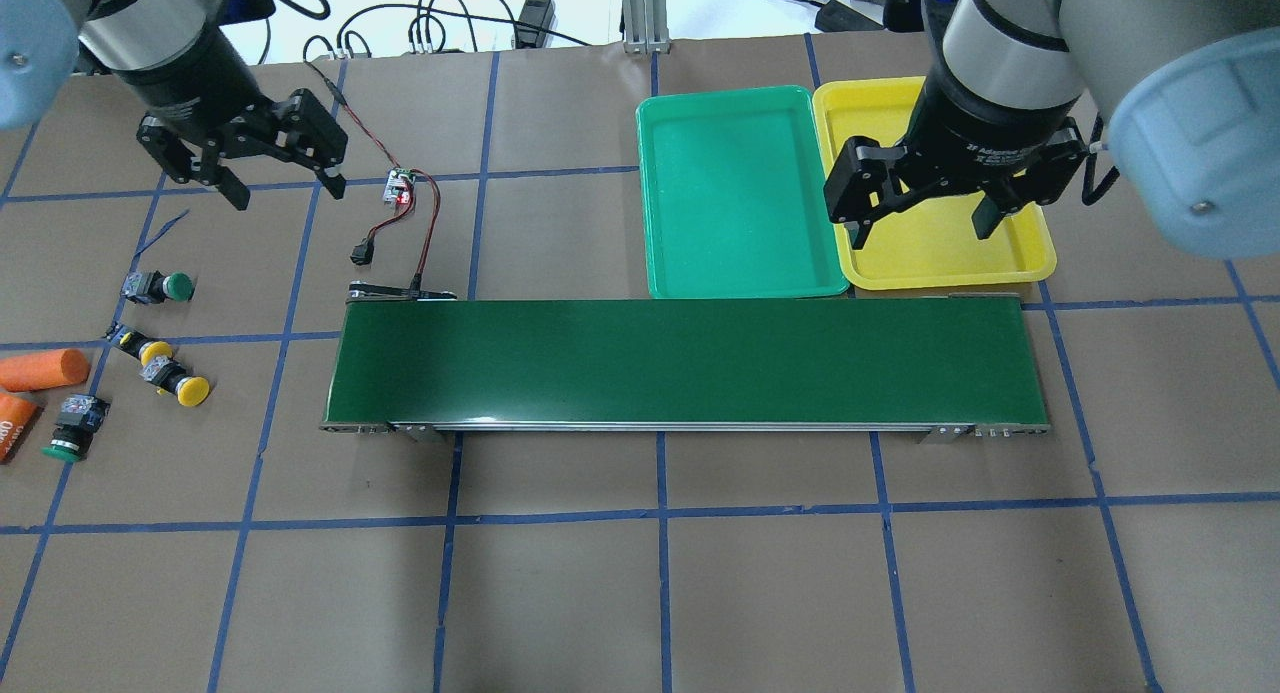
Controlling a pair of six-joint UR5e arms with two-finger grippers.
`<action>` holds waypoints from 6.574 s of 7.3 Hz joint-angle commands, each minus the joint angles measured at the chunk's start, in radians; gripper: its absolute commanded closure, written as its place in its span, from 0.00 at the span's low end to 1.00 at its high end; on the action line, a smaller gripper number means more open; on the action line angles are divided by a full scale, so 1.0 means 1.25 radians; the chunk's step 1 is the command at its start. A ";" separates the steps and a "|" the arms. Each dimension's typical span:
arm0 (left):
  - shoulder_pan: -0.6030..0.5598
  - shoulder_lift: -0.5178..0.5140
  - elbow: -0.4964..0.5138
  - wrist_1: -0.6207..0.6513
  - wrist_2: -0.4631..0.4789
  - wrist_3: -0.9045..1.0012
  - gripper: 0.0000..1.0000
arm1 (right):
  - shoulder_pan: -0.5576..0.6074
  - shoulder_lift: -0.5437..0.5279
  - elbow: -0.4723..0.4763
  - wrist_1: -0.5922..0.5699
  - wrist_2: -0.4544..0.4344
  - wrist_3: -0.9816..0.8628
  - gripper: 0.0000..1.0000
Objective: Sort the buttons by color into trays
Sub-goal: 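Move the left gripper down to the button pile near the table edge, then grasp the yellow push-button with the left gripper, then carry the yellow button to the belt start and release it, then grasp the orange cylinder with the left gripper while the right arm rises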
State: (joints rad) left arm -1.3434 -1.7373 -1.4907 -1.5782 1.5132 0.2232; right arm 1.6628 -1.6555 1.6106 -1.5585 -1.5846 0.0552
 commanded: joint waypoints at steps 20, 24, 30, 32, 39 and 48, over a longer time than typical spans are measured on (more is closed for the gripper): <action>0.372 -0.225 -0.271 0.427 0.060 0.082 0.95 | 0.000 -0.001 0.000 0.000 0.000 0.000 0.00; 0.270 -0.076 -0.257 0.259 -0.006 0.024 1.00 | 0.000 -0.001 0.000 0.000 -0.001 0.000 0.00; -0.014 -0.025 -0.298 0.249 -0.029 -0.579 1.00 | 0.000 -0.001 0.000 0.000 -0.001 0.000 0.00; -0.014 -0.021 -0.324 0.244 -0.027 -0.609 1.00 | 0.000 -0.001 0.001 0.000 -0.002 -0.001 0.00; -0.031 -0.023 -0.294 0.258 -0.026 -0.595 0.00 | -0.049 -0.002 -0.005 -0.037 -0.001 0.023 0.00; 0.334 -0.228 -0.041 0.272 0.107 0.564 0.00 | -0.053 -0.011 0.015 -0.026 0.000 -0.055 0.00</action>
State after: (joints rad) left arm -1.0139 -2.0083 -1.5521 -1.2826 1.6461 0.7475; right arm 1.5957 -1.6636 1.6258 -1.5923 -1.5846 0.0008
